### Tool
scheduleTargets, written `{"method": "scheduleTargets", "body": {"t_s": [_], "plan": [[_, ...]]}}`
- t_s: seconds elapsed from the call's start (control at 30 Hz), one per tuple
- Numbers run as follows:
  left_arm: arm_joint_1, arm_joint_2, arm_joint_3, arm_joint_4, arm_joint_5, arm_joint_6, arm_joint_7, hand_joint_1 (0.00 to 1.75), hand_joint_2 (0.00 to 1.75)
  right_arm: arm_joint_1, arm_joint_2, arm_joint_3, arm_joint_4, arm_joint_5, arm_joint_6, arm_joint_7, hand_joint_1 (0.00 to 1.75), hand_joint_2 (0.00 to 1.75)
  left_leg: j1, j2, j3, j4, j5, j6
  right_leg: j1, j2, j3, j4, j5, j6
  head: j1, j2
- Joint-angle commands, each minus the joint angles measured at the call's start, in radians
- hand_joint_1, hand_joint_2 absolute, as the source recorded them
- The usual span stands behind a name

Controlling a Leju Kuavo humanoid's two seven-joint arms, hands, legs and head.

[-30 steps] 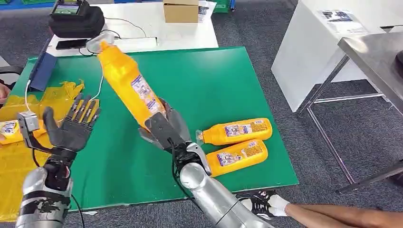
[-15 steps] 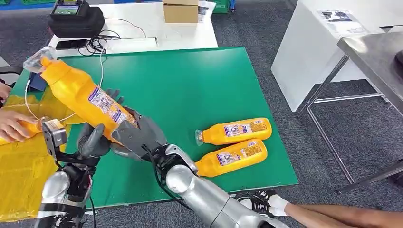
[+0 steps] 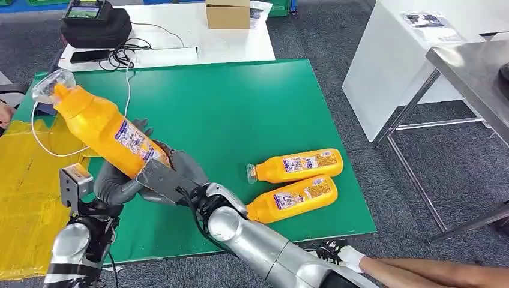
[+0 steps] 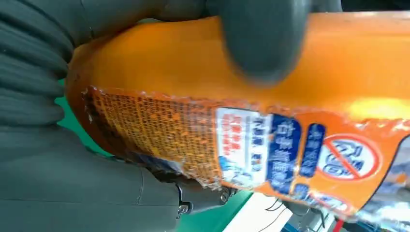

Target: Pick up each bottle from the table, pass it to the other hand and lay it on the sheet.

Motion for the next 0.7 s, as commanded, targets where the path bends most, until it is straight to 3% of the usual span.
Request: {"method": "scheduleTargets", "body": {"t_s": [0.03,0.53,0.57,0.6,0.67,0.7], "plan": [[-0.059,-0.025,-0.156,-0.01,-0.041,-0.028,-0.037,1.75,1.75,-0.024,0.004,0.119,0.099,0.008,0.065,0.027,1.75,1.75,-0.002,-0.006,0.004,-0.001,0.0,0.007,-0.001,-0.007,0.006,-0.001,-0.003,0.0,0.0,0.0],[-0.091,-0.027,-0.104,0.026,-0.056,0.015,-0.006,1.75,1.75,-0.016,0.004,0.099,0.118,0.033,0.058,0.027,1.75,1.75,-0.001,-0.005,0.002,-0.001,0.0,0.004,0.0,-0.006,0.003,0.0,-0.002,0.0,0.0,0.0],[-0.1,-0.024,-0.092,0.035,-0.073,0.037,0.002,1.75,1.75,-0.014,0.004,0.093,0.119,0.043,0.052,0.029,0.52,1.75,-0.002,-0.006,0.003,-0.001,0.0,0.006,0.0,-0.008,0.005,-0.001,-0.002,0.0,0.0,0.0],[-0.116,-0.012,-0.078,0.049,-0.14,0.096,0.004,1.75,1.75,-0.006,-0.001,0.079,0.11,0.055,0.046,0.034,0.0,1.75,-0.001,-0.005,0.002,-0.001,0.0,0.004,0.0,-0.006,0.003,0.0,-0.002,0.0,0.0,0.0],[-0.142,0.0,-0.036,0.079,-0.166,0.134,0.019,1.75,1.75,0.005,-0.011,0.066,0.092,0.062,0.042,0.036,0.0,1.75,0.0,-0.005,0.002,-0.001,0.001,0.004,0.0,-0.007,0.004,-0.001,-0.001,0.0,0.0,0.0],[-0.167,0.019,-0.021,0.117,-0.284,0.227,0.035,1.75,1.75,0.02,-0.024,0.057,0.063,0.071,0.042,0.041,0.0,1.75,-0.001,-0.006,0.003,-0.002,0.001,0.005,0.0,-0.008,0.005,-0.001,-0.002,-0.001,0.0,0.0]]}}
